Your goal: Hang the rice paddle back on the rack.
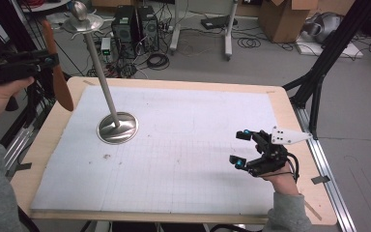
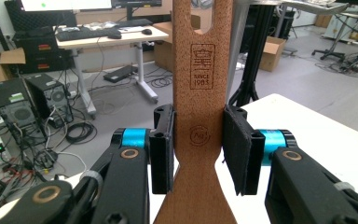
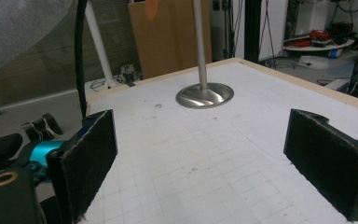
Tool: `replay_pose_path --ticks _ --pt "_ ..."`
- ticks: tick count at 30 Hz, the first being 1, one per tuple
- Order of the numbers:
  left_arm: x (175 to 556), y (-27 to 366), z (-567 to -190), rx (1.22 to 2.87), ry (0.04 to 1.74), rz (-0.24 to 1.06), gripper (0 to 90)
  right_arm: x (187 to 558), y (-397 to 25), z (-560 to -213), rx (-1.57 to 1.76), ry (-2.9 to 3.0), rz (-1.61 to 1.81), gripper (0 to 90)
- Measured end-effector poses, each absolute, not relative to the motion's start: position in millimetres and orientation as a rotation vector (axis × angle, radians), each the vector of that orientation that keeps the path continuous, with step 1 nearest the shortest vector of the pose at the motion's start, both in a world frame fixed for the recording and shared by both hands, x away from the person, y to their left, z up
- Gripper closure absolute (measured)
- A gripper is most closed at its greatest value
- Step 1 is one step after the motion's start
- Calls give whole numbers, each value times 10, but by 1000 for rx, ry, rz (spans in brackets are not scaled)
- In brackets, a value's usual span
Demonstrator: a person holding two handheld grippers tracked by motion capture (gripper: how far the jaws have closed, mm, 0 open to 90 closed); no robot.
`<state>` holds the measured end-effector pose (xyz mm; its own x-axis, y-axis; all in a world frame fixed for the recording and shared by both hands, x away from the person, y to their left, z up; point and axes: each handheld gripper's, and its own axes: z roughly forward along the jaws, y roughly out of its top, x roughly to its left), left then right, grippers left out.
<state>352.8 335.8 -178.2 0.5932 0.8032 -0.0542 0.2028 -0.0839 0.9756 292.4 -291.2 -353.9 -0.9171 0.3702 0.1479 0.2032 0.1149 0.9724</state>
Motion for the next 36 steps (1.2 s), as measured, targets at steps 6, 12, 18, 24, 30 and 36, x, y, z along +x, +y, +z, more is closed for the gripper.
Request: replay_pose_path --ticks 6,12,18,24,30,36 --pt "3563 3333 -1796 1613 861 607 650 2928 -2924 -3543 587 2237 1916 84" --pt "3589 3284 -1810 1618 855 603 650 2932 -2920 -3551 589 2249 1908 84" --pt "3592 3284 -1812 1617 860 603 650 2926 -2933 -3545 590 2239 1912 84" --pt "3591 3288 -1823 1617 861 605 650 2927 -2933 -3547 586 2239 1910 84" --pt "3604 3282 -1850 1616 867 599 650 2924 -2936 -3545 588 2242 1909 84" --pt "3609 3273 -1868 1608 866 600 650 2925 -2941 -3545 594 2234 1912 84"
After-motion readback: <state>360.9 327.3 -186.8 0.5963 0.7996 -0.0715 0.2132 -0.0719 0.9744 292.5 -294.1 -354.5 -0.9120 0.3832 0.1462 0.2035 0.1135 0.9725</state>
